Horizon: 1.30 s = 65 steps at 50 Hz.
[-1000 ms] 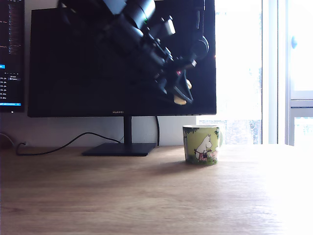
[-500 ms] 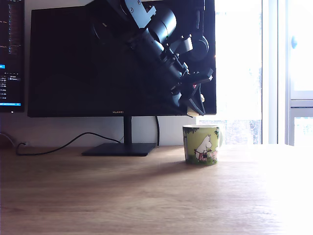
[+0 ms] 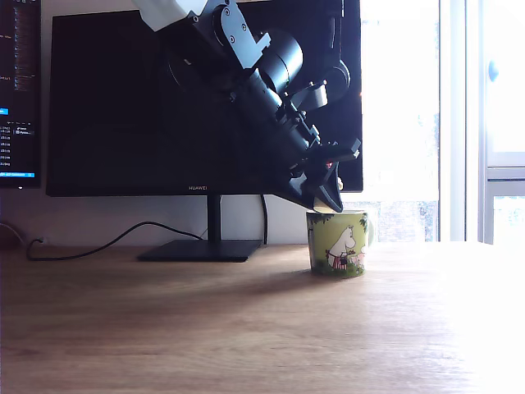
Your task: Pick up the coffee capsules from the table one by one and drop them inside the nearest coffee cup
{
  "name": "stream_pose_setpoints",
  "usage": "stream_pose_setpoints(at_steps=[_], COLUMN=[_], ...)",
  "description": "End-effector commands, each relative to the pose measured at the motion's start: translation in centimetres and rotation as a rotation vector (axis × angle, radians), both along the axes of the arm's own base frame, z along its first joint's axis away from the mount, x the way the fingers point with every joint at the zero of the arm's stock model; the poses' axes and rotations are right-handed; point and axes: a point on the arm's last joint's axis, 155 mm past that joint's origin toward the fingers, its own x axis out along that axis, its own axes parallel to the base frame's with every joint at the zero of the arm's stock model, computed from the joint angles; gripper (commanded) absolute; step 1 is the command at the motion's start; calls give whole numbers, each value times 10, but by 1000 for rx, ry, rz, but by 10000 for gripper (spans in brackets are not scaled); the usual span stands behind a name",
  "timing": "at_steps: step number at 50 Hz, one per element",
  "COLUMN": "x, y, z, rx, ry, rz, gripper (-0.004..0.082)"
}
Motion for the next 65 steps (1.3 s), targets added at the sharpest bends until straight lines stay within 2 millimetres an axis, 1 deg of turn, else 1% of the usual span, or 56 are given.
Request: stream_pose_setpoints(at_steps=[1, 24, 26, 29, 31, 33, 35, 37, 39, 40, 42, 65], x=[3, 4, 4, 4, 5, 5, 6, 6, 6, 5, 6, 7], y=[-6, -7, -7, -7, -7, -8, -9, -9, -8, -8, -8, -9], z=[-6, -5, -5, -4, -4, -2, -2, -2, -2, -2, -2, 0], rx=[-4, -9, -9, -10, -12, -17, -20, -26, -29, -28, -29, -32], ry=[1, -4, -4, -6, -9, -14, -15, -8, 0, 0, -2, -14], rz=[-1, -2, -2, -2, -2, -1, 0, 8, 14, 13, 13, 8], gripper=[98, 99, 106, 144, 203, 303, 465, 649, 776, 808, 780, 779])
